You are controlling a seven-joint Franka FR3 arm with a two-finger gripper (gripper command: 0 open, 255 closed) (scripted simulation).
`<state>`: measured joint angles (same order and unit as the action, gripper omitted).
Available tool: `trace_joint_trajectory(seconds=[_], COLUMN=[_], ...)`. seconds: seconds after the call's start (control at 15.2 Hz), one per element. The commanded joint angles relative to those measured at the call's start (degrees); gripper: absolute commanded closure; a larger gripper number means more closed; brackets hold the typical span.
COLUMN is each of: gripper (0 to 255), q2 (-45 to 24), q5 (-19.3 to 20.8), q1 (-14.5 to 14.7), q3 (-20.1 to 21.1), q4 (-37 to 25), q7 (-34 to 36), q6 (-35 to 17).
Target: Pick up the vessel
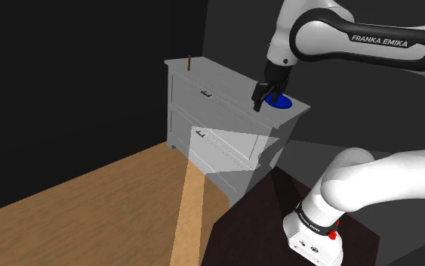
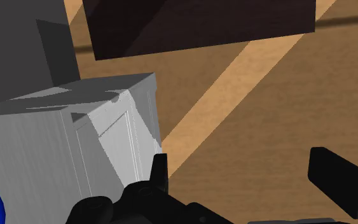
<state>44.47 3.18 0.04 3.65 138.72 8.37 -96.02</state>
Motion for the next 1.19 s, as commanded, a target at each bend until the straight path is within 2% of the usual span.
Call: trace_joint_trajectory(seconds=[0.0,0.59,1.12], gripper=[0,0,0], q2=[0.00,-7.59,-19.14], q5=[0.00,5.33,6.19], q1=[0.00,-3.69,-5.21], q3=[0.00,-12.45,-22.87], q4=[0.00,-4.48,-13.42], q7=[0.00,-14.00,-26.66], q6=[0.00,-3.66,-6.53])
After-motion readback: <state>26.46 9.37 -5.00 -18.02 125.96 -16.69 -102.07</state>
